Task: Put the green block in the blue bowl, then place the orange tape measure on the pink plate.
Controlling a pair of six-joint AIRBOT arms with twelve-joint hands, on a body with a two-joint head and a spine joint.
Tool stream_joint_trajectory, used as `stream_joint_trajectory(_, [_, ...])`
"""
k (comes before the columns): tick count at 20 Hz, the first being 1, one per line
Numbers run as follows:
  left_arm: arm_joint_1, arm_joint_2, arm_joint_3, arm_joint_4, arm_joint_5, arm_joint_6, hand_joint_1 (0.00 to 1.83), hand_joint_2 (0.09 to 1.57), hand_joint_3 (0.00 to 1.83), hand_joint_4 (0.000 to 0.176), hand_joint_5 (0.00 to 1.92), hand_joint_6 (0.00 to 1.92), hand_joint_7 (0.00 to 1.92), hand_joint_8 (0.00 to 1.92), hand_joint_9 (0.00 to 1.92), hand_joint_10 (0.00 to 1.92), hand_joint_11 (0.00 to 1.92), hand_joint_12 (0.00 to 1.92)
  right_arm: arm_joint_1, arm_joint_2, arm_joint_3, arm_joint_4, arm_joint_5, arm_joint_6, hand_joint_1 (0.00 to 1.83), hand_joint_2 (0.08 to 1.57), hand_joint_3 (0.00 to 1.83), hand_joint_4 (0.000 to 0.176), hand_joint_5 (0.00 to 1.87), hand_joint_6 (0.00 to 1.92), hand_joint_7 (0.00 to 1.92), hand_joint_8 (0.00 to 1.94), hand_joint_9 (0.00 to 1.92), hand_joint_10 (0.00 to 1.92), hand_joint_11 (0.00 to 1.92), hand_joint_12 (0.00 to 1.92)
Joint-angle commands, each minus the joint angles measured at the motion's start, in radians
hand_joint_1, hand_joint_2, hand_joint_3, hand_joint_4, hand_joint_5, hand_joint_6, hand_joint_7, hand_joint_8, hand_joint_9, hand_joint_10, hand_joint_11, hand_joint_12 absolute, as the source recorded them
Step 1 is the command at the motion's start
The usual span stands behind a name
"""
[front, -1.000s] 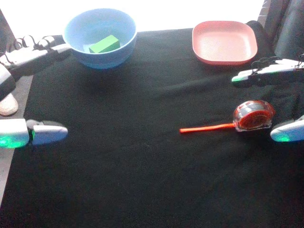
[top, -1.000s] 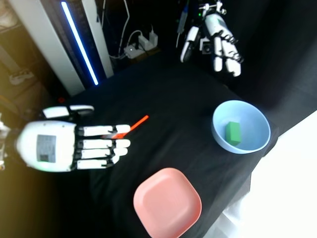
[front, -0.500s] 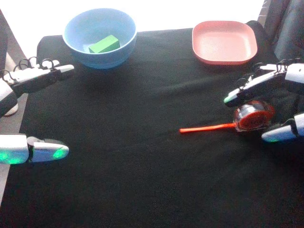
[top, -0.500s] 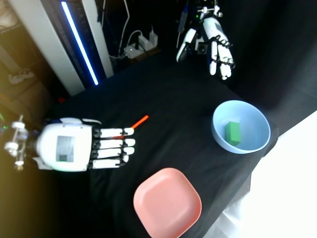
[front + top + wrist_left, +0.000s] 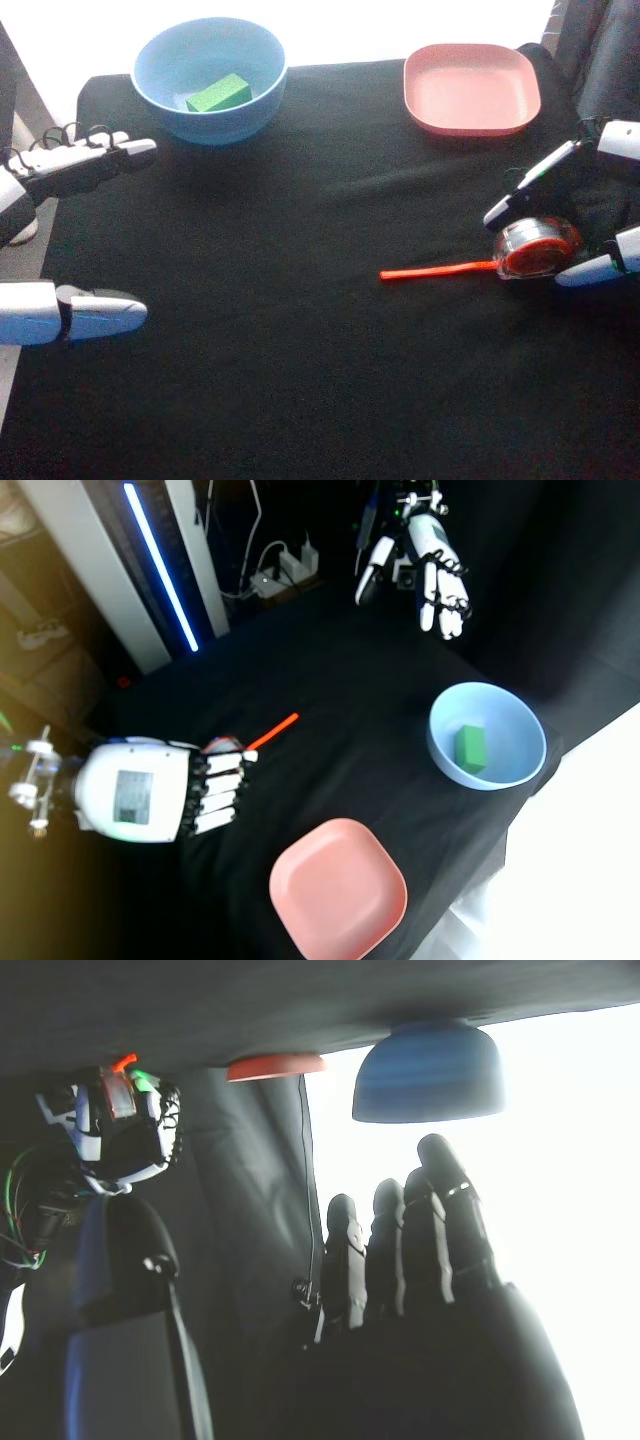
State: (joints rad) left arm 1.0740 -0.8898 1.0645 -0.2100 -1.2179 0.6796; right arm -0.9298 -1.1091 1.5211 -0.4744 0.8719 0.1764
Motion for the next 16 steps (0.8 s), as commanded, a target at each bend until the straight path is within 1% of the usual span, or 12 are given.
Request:
stream_joint_trajectory(1, [-0.001, -0.003, -0.001, -0.013, -0.131, -0.012, 0.8, 0.88, 0.01, 0.082, 0.29, 0.0, 0.17, 0.0, 0.13, 0.0, 0.0, 1.05, 0.009, -0.007, 0.001, 0.034, 0.056, -0.007, 1.39, 1.1, 0.0, 0.0, 1.09, 0.53, 0.94, 1.13, 0.92, 1.3, 0.92, 1.39])
stream_joint_trajectory(2, [0.007, -0.002, -0.002, -0.016, -0.136, -0.015, 0.8, 0.88, 0.0, 0.084, 0.29, 0.0, 0.18, 0.0, 0.14, 0.01, 0.0, 1.11, 0.013, -0.003, 0.001, 0.046, 0.073, -0.007, 1.39, 1.1, 0.0, 0.0, 1.08, 0.55, 0.97, 1.1, 0.94, 1.27, 0.92, 1.34])
stream_joint_trajectory(3, [0.014, -0.002, -0.004, -0.021, -0.141, -0.015, 0.8, 0.88, 0.0, 0.088, 0.29, 0.0, 0.17, 0.0, 0.14, 0.01, 0.0, 1.12, 0.016, 0.001, -0.001, 0.063, 0.101, -0.007, 1.31, 1.07, 0.0, 0.0, 1.21, 0.39, 1.05, 1.09, 1.03, 0.99, 0.79, 1.37])
stream_joint_trajectory(4, [0.018, -0.002, -0.005, -0.025, -0.143, -0.016, 0.82, 0.88, 0.0, 0.09, 0.29, 0.0, 0.17, 0.0, 0.15, 0.0, 0.0, 1.1, 0.017, 0.005, -0.006, 0.077, 0.121, -0.007, 1.38, 1.06, 0.0, 0.0, 1.17, 0.48, 1.09, 0.94, 1.0, 1.06, 0.77, 1.34])
stream_joint_trajectory(6, [0.03, -0.002, -0.01, -0.033, -0.149, -0.016, 0.82, 0.88, 0.0, 0.073, 0.29, 0.0, 0.18, 0.0, 0.16, 0.01, 0.0, 1.09, 0.019, 0.034, -0.027, 0.135, 0.198, -0.007, 1.4, 1.01, 0.0, 0.0, 1.21, 0.52, 1.31, 0.32, 1.09, 1.01, 0.89, 1.24])
stream_joint_trajectory(8, [0.035, -0.003, -0.013, -0.038, -0.152, -0.016, 0.85, 0.89, 0.0, 0.06, 0.29, 0.0, 0.18, 0.0, 0.17, 0.01, 0.0, 1.09, 0.023, 0.047, -0.029, 0.181, 0.242, -0.008, 1.4, 1.01, 0.0, 0.0, 1.24, 0.51, 1.33, 0.24, 1.05, 1.04, 0.89, 1.12])
stream_joint_trajectory(9, [0.038, -0.003, -0.014, -0.04, -0.153, -0.016, 0.86, 0.89, 0.0, 0.055, 0.28, 0.0, 0.17, 0.0, 0.17, 0.01, 0.0, 1.12, 0.029, 0.052, -0.027, 0.211, 0.26, -0.012, 1.32, 1.04, 0.0, 0.0, 1.33, 0.19, 1.11, 0.94, 1.09, 1.06, 0.97, 1.34])
stream_joint_trajectory(11, [0.044, -0.004, -0.015, -0.046, -0.157, -0.016, 0.87, 0.88, 0.0, 0.049, 0.27, 0.0, 0.17, 0.0, 0.17, 0.01, 0.0, 1.14, 0.053, 0.058, -0.009, 0.283, 0.28, -0.055, 1.3, 1.03, 0.0, 0.0, 1.39, 0.03, 1.12, 1.0, 1.11, 1.29, 1.02, 1.64])
stream_joint_trajectory(12, [0.044, -0.005, -0.015, -0.046, -0.157, -0.016, 0.86, 0.88, 0.0, 0.047, 0.27, 0.0, 0.17, 0.0, 0.17, 0.01, 0.0, 1.14, 0.058, 0.058, 0.001, 0.3, 0.28, -0.062, 1.29, 1.08, 0.0, 0.0, 1.34, 0.02, 1.0, 1.23, 1.04, 1.68, 1.03, 1.87])
stream_joint_trajectory(14, [0.045, -0.008, -0.015, -0.047, -0.156, -0.016, 0.9, 0.89, 0.0, 0.04, 0.27, 0.0, 0.16, 0.0, 0.17, 0.01, 0.0, 1.14, 0.076, 0.04, 0.053, 0.355, 0.278, -0.07, 1.47, 1.04, 0.0, 0.0, 1.07, 0.6, 1.24, 0.56, 1.15, 0.93, 0.86, 1.45])
stream_joint_trajectory(15, [0.044, -0.009, -0.014, -0.047, -0.155, -0.016, 0.88, 0.89, 0.0, 0.052, 0.27, 0.0, 0.16, 0.0, 0.17, 0.0, 0.0, 1.12, 0.111, 0.029, 0.069, 0.358, 0.255, -0.08, 1.49, 1.09, 0.0, 0.0, 0.86, 1.01, 1.08, 0.74, 1.08, 0.9, 0.76, 1.47])
stream_joint_trajectory(16, [0.045, -0.009, -0.015, -0.049, -0.157, -0.016, 0.88, 0.89, 0.0, 0.055, 0.26, 0.0, 0.16, 0.0, 0.16, 0.0, 0.0, 1.1, 0.153, 0.011, 0.092, 0.343, 0.216, -0.101, 1.5, 1.1, 0.0, 0.0, 0.81, 1.12, 1.02, 0.85, 1.08, 0.84, 0.74, 1.49])
